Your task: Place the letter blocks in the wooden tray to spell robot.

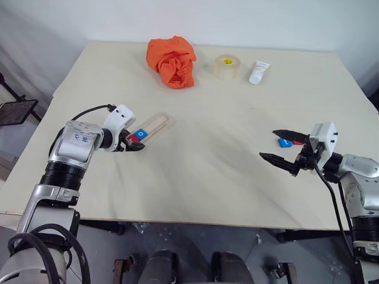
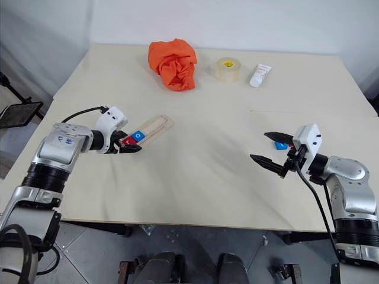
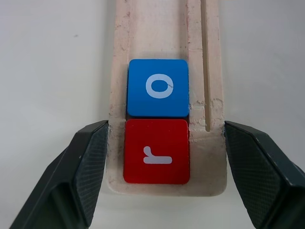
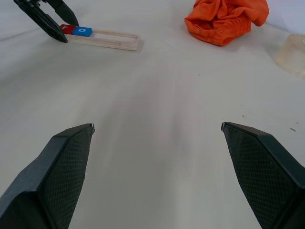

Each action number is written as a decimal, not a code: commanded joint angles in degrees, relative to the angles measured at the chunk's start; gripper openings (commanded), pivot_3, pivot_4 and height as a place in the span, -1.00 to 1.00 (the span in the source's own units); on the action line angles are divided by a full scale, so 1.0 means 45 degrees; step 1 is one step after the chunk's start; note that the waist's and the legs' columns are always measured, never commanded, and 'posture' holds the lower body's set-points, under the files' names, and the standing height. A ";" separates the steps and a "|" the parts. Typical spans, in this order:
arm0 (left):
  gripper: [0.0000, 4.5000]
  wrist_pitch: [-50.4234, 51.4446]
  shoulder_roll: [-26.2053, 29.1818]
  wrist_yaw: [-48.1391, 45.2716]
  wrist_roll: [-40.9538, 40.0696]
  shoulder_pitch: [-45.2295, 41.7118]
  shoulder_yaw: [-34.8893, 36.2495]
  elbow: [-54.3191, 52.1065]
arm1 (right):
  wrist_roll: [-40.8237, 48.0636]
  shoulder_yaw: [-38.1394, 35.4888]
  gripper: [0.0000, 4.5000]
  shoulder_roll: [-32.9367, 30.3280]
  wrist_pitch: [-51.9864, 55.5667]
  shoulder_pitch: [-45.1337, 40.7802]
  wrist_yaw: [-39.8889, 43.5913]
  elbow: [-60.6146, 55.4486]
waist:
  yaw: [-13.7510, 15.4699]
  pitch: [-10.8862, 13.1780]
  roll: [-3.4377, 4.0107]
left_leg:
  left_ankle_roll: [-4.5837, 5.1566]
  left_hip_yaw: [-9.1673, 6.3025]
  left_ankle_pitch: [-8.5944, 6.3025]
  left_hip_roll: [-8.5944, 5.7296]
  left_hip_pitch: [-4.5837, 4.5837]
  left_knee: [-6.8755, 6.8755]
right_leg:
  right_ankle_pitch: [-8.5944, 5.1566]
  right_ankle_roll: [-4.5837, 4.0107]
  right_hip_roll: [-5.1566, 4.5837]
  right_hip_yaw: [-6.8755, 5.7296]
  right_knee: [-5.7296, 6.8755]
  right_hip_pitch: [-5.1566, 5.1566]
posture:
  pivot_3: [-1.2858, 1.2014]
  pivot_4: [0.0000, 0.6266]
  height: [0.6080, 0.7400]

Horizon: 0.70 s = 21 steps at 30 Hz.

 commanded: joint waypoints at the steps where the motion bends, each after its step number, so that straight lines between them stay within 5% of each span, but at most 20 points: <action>1: 0.51 -0.1653 0.0110 -0.0524 0.0068 0.1493 -0.0191 -0.1260 | 0.0244 -0.0467 1.00 -0.0140 -0.0032 0.0189 -0.0080 -0.0530 | -0.0009 -0.0002 0.0006 | 0.0000 -0.0001 0.0000 0.0000 0.0001 0.0000 | 0.0000 0.0000 -0.0002 -0.0001 0.0001 0.0000 | 0.03 -0.52 1.00; 9: 0.51 -0.2263 -0.0653 -0.1773 -0.1322 0.4264 -0.0267 -0.5496 | 0.0343 -0.0671 1.00 -0.0303 0.0153 0.0492 -0.0158 -0.0823 | 0.0088 -0.0001 0.0027 | 0.0010 -0.0028 -0.0006 -0.0011 0.0007 0.0010 | 0.0000 0.0000 -0.0025 0.0011 -0.0011 0.0033 | 0.03 -0.52 1.00; 21: 0.51 0.0159 -0.1917 -0.1685 -0.0554 0.2850 -0.2738 -0.7322 | 0.1316 -0.1618 1.00 -0.1871 0.0612 0.3507 0.2340 -0.2054 | 0.0149 0.0005 0.0030 | 0.0019 -0.0035 -0.0007 -0.0022 0.0005 0.0010 | 0.0001 0.0002 -0.0020 -0.0015 -0.0041 0.0059 | 0.03 -0.52 1.00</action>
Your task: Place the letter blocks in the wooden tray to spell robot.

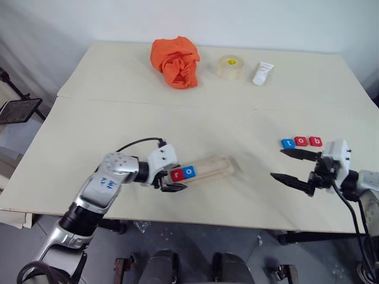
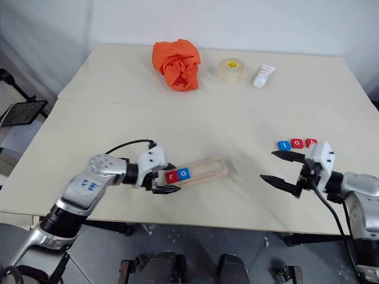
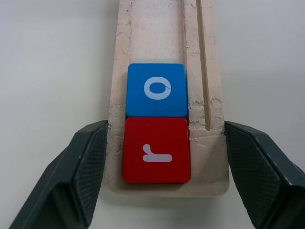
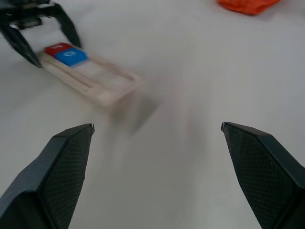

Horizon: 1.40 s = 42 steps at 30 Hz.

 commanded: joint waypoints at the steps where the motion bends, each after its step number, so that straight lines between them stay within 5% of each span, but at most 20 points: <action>1: 0.51 0.0194 -0.0310 0.0180 0.0539 -0.0551 -0.0837 -0.0301 | 0.0261 -0.0644 1.00 -0.0421 -0.0041 0.0629 0.0455 -0.0605 | -0.0017 0.0001 -0.0002 | 0.0000 0.0003 0.0000 0.0001 0.0000 -0.0001 | 0.0000 0.0000 0.0002 0.0000 -0.0005 -0.0001 | 0.03 -0.52 1.00; 21: 0.51 -0.1129 -0.1637 -0.0024 0.2320 -0.3048 -0.2905 0.0627 | 0.0673 -0.2335 1.00 -0.0159 -0.0297 0.2856 0.0043 -0.1513 | 0.0010 0.0006 0.0000 | 0.0000 0.0011 0.0001 0.0008 -0.0009 -0.0001 | 0.0000 0.0001 0.0012 0.0000 -0.0040 0.0002 | 0.03 -0.52 1.00; 40: 0.51 -0.1448 -0.3396 0.0157 0.3013 -0.3790 -0.3020 0.2522 | 0.0691 -0.2616 1.00 0.0466 -0.0302 0.3963 -0.1114 -0.2511 | 0.0202 0.0006 0.0000 | 0.0002 0.0013 0.0002 0.0008 -0.0011 0.0002 | 0.0001 0.0001 0.0013 -0.0001 -0.0043 0.0002 | 0.03 -0.52 1.00; 42: 0.82 -0.1428 -0.3559 0.0169 0.2947 -0.3811 -0.2942 0.2630 | 0.0690 -0.2627 1.00 0.0479 -0.0296 0.4005 -0.1190 -0.2551 | 0.0202 0.0006 0.0000 | 0.0003 0.0014 0.0002 0.0007 -0.0012 0.0003 | 0.0001 0.0001 0.0014 -0.0002 -0.0043 0.0001 | 0.03 -0.52 1.00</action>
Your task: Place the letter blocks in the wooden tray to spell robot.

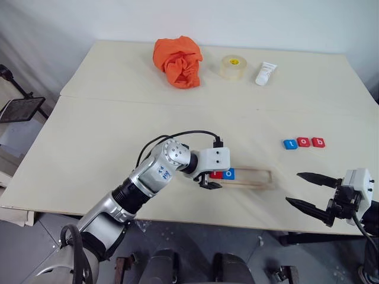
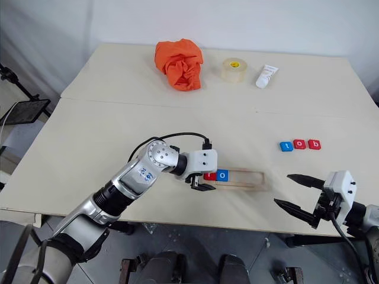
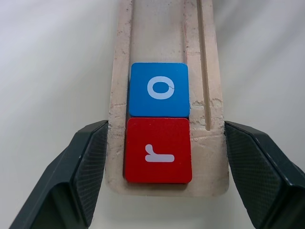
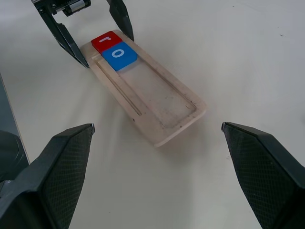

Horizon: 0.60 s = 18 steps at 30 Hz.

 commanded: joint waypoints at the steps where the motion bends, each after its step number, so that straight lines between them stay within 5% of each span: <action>1: 0.91 -0.0178 -0.0293 0.0097 0.0048 -0.0293 0.0165 -0.0108 | 0.0194 -0.0582 1.00 0.0090 -0.0200 0.0139 -0.0184 -0.0427 | -0.0001 0.0000 0.0000 | 0.0000 0.0000 0.0000 0.0000 0.0000 0.0000 | 0.0000 0.0000 0.0000 0.0000 0.0001 -0.0001 | 0.03 -0.52 1.00; 10: 0.99 -0.0296 -0.0153 0.0288 -0.0132 -0.0043 0.0755 -0.0391 | 0.0281 -0.0775 1.00 0.0155 -0.0094 0.0350 -0.0641 -0.0705 | -0.0001 0.0000 0.0000 | 0.0000 0.0000 0.0000 0.0000 0.0000 0.0000 | 0.0000 0.0000 -0.0001 0.0001 0.0000 0.0000 | 0.03 -0.52 1.00; 18: 0.99 -0.2668 0.0966 -0.0173 -0.2372 0.2300 0.3649 -0.1605 | -0.0247 -0.1113 1.00 0.0500 0.0361 0.0261 -0.2668 -0.0795 | -0.0178 -0.0003 0.0016 | -0.0001 -0.0006 0.0001 0.0013 0.0007 -0.0001 | 0.0000 0.0000 -0.0002 0.0006 0.0010 -0.0002 | 0.03 -0.52 1.00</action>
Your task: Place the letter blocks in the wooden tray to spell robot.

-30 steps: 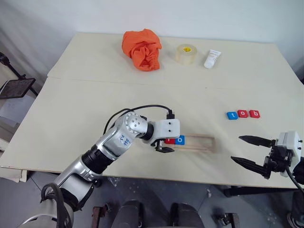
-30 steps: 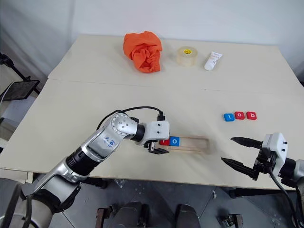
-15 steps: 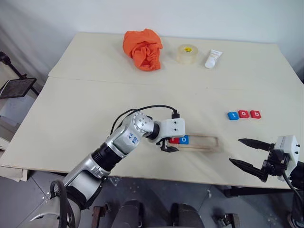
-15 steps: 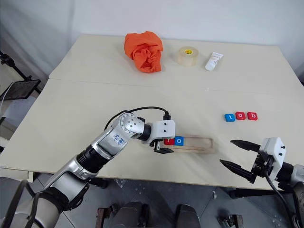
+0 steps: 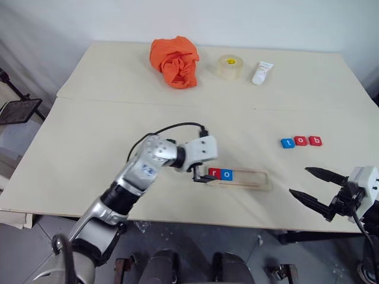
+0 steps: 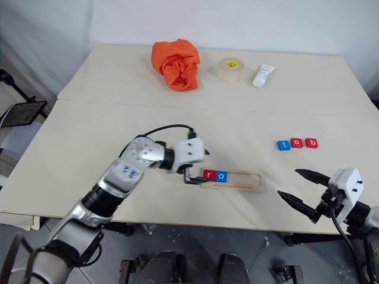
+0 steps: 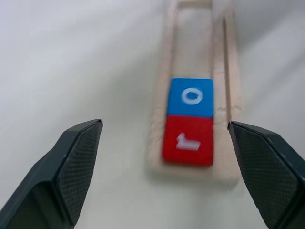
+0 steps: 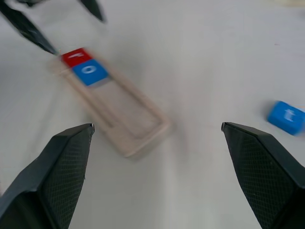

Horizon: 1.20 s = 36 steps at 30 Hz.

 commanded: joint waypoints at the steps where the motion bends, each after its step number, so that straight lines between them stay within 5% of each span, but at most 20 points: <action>1: 0.99 -0.1157 0.0171 -0.0538 -0.1107 0.0802 0.0767 -0.0861 | -0.0296 -0.0531 1.00 0.0040 0.0113 -0.0343 -0.1042 -0.0072 | 0.0040 0.0000 -0.0001 | 0.0000 -0.0001 0.0000 -0.0002 -0.0001 0.0004 | 0.0000 0.0000 -0.0001 0.0000 -0.0004 0.0005 | 0.03 -0.52 1.00; 8: 0.99 -0.6225 0.0028 -0.2041 -0.3975 0.3256 0.3682 0.0911 | -0.1546 -0.0156 1.00 0.0021 0.1750 -0.1939 -0.4151 0.1113 | -0.0087 0.0000 0.0010 | -0.0001 -0.0011 0.0001 -0.0004 0.0000 0.0009 | 0.0001 0.0001 -0.0009 -0.0001 0.0014 0.0000 | 0.03 -0.52 1.00; 12: 0.99 -0.7919 -0.0003 -0.3154 -0.4671 0.3751 0.4108 0.2019 | -0.1605 -0.0235 1.00 -0.0053 0.2390 -0.2041 -0.4415 0.1248 | -0.0091 -0.0004 0.0018 | 0.0000 0.0000 0.0000 -0.0009 0.0001 0.0009 | 0.0001 0.0002 -0.0008 -0.0014 0.0014 -0.0001 | 0.03 -0.52 1.00; 36: 0.99 -1.0840 -0.0362 -0.6945 -0.5139 0.2196 0.4357 0.7247 | -0.0447 -0.2105 1.00 -0.0198 0.3502 -0.1664 -0.4101 0.0237 | -0.0148 -0.0005 0.0020 | 0.0003 0.0017 -0.0001 -0.0013 0.0006 0.0004 | 0.0001 0.0002 -0.0007 -0.0011 0.0033 -0.0012 | 0.03 -0.52 1.00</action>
